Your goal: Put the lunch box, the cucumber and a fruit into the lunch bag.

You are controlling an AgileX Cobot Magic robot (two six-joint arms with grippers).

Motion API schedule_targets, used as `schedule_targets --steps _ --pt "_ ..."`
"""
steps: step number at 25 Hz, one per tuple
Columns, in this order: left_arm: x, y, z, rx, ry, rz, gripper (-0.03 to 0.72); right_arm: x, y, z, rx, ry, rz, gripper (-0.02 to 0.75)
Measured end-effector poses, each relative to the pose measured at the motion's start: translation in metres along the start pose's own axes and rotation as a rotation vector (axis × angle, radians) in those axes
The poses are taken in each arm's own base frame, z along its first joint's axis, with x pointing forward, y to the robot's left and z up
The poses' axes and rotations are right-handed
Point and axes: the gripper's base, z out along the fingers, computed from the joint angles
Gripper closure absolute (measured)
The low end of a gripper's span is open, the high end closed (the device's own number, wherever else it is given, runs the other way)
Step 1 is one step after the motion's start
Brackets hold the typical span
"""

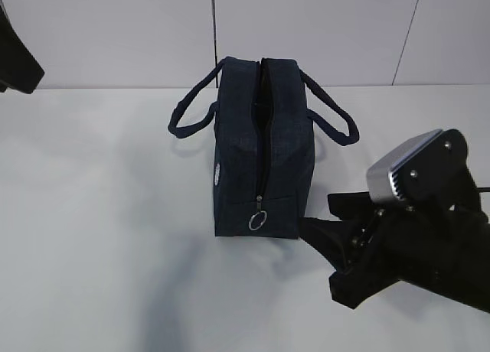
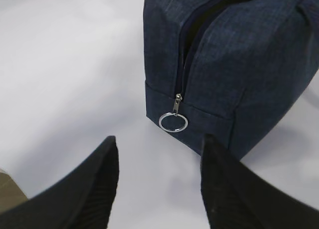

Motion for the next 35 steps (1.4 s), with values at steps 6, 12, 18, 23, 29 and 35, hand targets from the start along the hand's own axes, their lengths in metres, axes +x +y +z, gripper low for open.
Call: schedule_targets --steps 6,12,18,23,29,35 --pt "0.0 0.0 0.0 0.0 0.0 -0.019 0.45 0.012 0.002 0.026 -0.04 -0.063 0.013 0.34" --pt "0.0 0.0 0.0 0.003 0.0 -0.032 0.45 0.035 0.003 0.054 -0.075 -0.105 0.039 0.34" --pt "0.0 0.0 0.0 0.005 0.001 -0.033 0.45 0.052 0.004 0.07 -0.096 -0.143 0.063 0.34" --pt "0.0 0.0 0.0 0.005 0.001 -0.033 0.45 0.054 0.001 0.073 -0.069 -0.151 0.084 0.34" --pt "0.0 0.0 0.0 0.005 0.001 -0.033 0.45 0.056 -0.003 0.083 -0.031 -0.148 0.108 0.34" --pt "0.0 0.0 0.0 0.005 0.001 -0.033 0.45 0.054 -0.002 0.094 -0.052 -0.134 0.113 0.34"
